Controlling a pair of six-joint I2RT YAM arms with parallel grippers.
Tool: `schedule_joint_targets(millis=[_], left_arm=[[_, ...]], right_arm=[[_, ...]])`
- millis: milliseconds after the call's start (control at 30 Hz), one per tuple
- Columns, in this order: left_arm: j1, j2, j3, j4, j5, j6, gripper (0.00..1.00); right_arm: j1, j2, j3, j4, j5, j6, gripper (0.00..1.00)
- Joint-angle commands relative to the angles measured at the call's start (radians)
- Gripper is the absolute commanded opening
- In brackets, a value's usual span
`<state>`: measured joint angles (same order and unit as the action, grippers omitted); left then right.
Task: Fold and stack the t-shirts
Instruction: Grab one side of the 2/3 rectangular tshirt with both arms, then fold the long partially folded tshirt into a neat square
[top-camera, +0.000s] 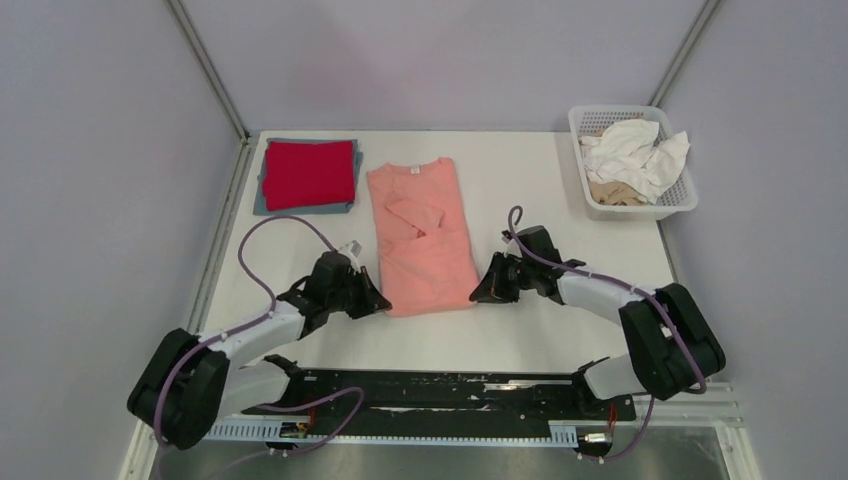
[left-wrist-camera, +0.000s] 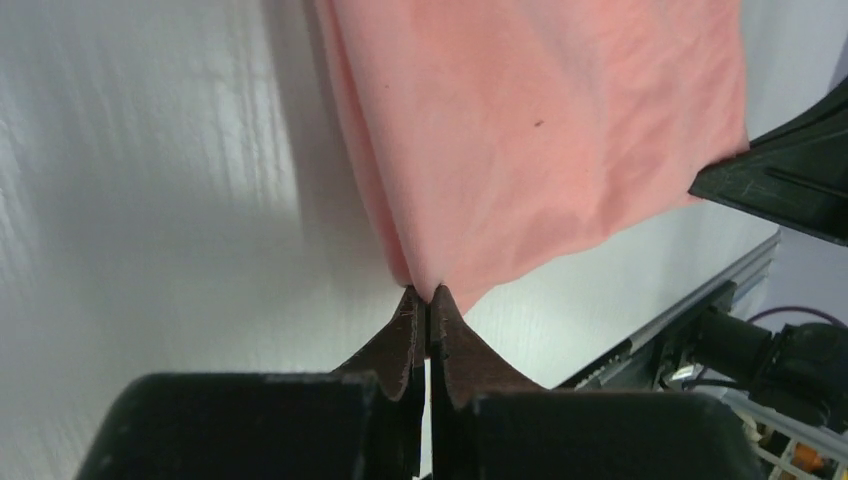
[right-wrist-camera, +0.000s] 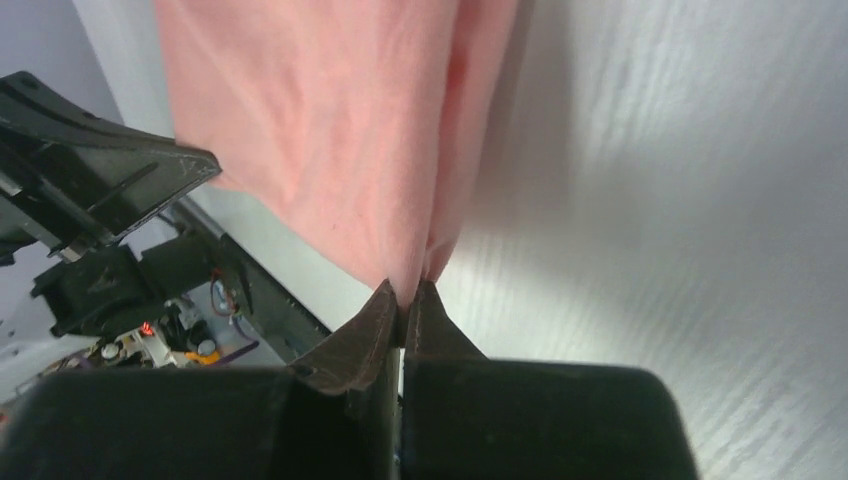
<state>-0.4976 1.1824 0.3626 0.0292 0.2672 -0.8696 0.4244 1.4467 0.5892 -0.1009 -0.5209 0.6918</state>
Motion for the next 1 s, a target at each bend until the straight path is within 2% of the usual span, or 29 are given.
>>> schedule_joint_targets(millis=[0, 67, 200, 367, 533, 633, 800, 967], left_arm=[[-0.051, -0.2, -0.023, -0.122, -0.022, -0.004, 0.0], [-0.071, -0.349, -0.024, -0.192, -0.026, -0.001, 0.0], [-0.08, -0.549, -0.006, -0.276, 0.015, 0.012, 0.0], [-0.083, -0.657, 0.047, -0.314, 0.035, 0.026, 0.0], [-0.084, -0.66, 0.095, -0.286, -0.001, 0.026, 0.0], [-0.081, -0.644, 0.126, -0.256, -0.104, 0.029, 0.0], [-0.067, -0.521, 0.225, -0.242, -0.245, 0.049, 0.0], [0.031, -0.389, 0.263, -0.179, -0.257, 0.059, 0.0]], right_arm=[[0.034, -0.127, -0.014, -0.067, -0.16, -0.024, 0.0], [0.049, -0.183, -0.015, -0.117, -0.22, -0.031, 0.0], [0.062, -0.309, 0.017, -0.235, -0.278, -0.091, 0.0], [0.059, -0.385, 0.07, -0.257, -0.364, -0.084, 0.0], [0.027, -0.376, 0.156, -0.264, -0.43, -0.083, 0.0], [-0.001, -0.345, 0.216, -0.266, -0.415, -0.111, 0.0], [-0.06, -0.243, 0.342, -0.257, -0.365, -0.125, 0.0], [-0.114, -0.11, 0.473, -0.255, -0.364, -0.15, 0.0]])
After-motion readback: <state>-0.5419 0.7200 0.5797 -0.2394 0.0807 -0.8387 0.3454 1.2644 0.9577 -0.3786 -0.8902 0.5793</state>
